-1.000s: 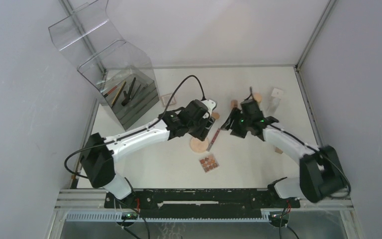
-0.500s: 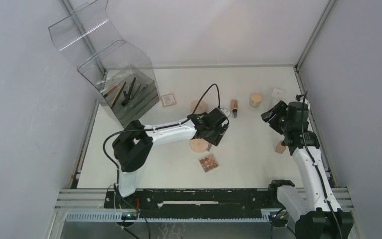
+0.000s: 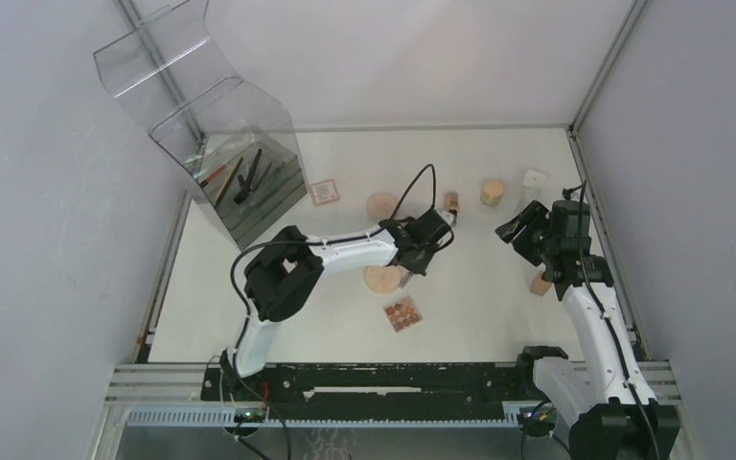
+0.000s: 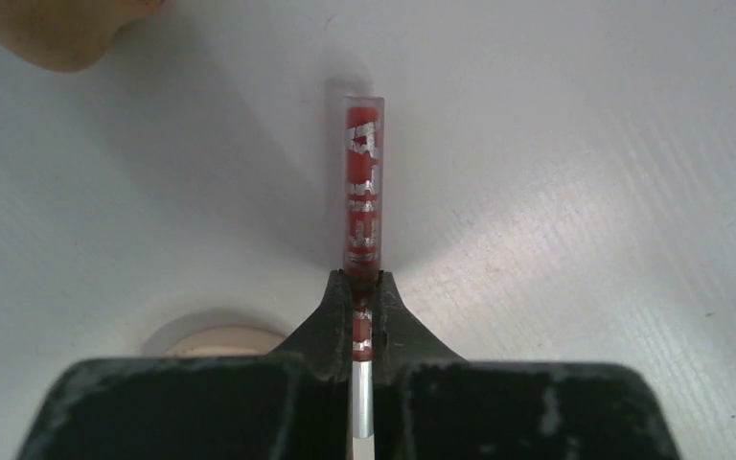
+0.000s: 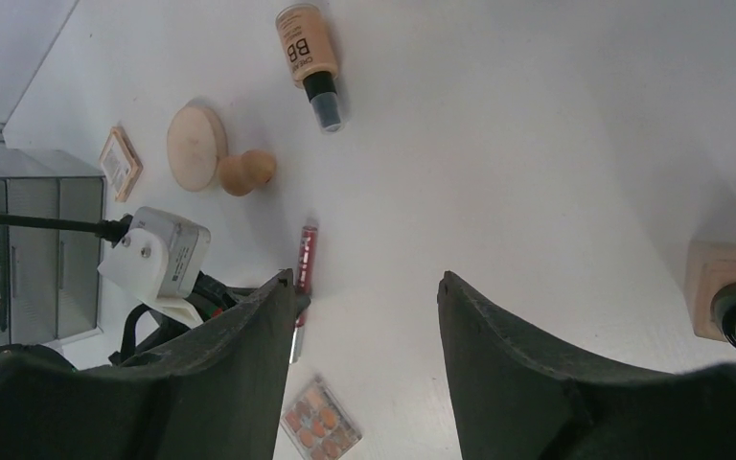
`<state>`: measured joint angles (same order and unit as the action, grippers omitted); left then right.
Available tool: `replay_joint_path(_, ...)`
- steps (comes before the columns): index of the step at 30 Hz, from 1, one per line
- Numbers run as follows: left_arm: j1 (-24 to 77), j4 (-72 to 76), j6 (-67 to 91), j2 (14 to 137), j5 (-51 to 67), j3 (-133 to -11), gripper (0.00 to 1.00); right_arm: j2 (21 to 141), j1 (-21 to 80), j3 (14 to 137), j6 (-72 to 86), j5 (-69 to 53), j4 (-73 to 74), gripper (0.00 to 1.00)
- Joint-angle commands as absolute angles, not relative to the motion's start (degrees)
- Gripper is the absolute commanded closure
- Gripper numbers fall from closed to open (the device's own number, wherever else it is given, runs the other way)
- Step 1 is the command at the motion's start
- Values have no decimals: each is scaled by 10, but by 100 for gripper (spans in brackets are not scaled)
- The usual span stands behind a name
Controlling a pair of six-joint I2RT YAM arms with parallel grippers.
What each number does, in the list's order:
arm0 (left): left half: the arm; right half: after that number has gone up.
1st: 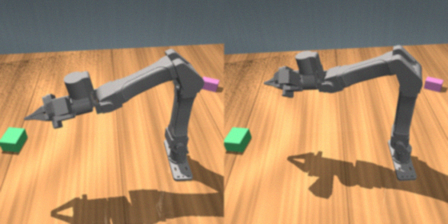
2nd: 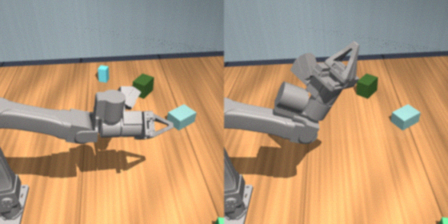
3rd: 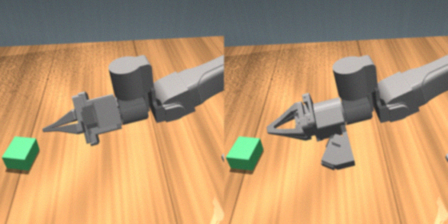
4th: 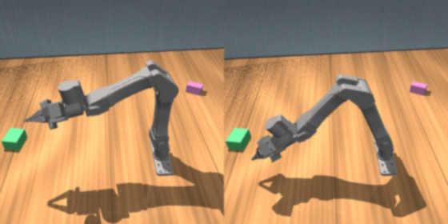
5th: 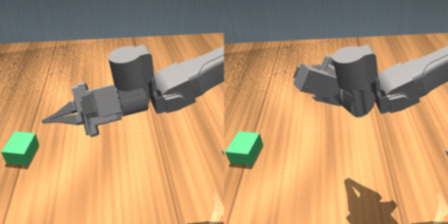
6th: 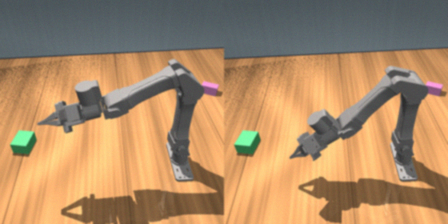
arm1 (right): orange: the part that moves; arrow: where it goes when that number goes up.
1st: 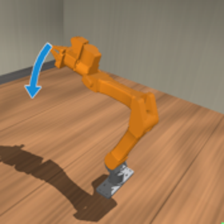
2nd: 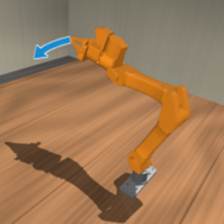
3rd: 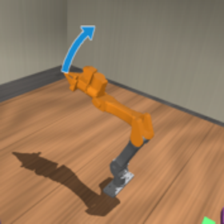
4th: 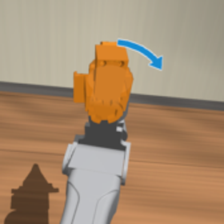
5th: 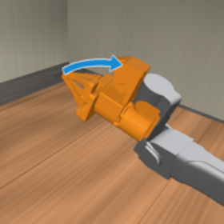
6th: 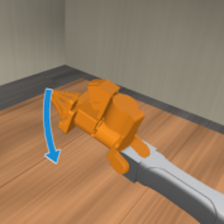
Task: Organize the makeup
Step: Pick up the lipstick at the center of the board, then place the lipstick in the storage box.
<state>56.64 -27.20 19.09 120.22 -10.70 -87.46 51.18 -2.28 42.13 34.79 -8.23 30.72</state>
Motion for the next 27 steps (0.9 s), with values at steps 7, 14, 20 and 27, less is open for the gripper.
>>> replay_joint_path(7,505,-343,24,944,-116,-855,100,509,-25,427,362,-91,287,37)
replay_joint_path(14,385,-407,-117,803,-223,-816,100,514,-24,427,367,-97,277,37)
replay_joint_path(20,252,-377,-180,744,-236,-774,100,528,-25,426,366,-97,283,39)
replay_joint_path(27,152,-313,-257,745,-182,-756,100,530,-24,426,365,-104,278,39)
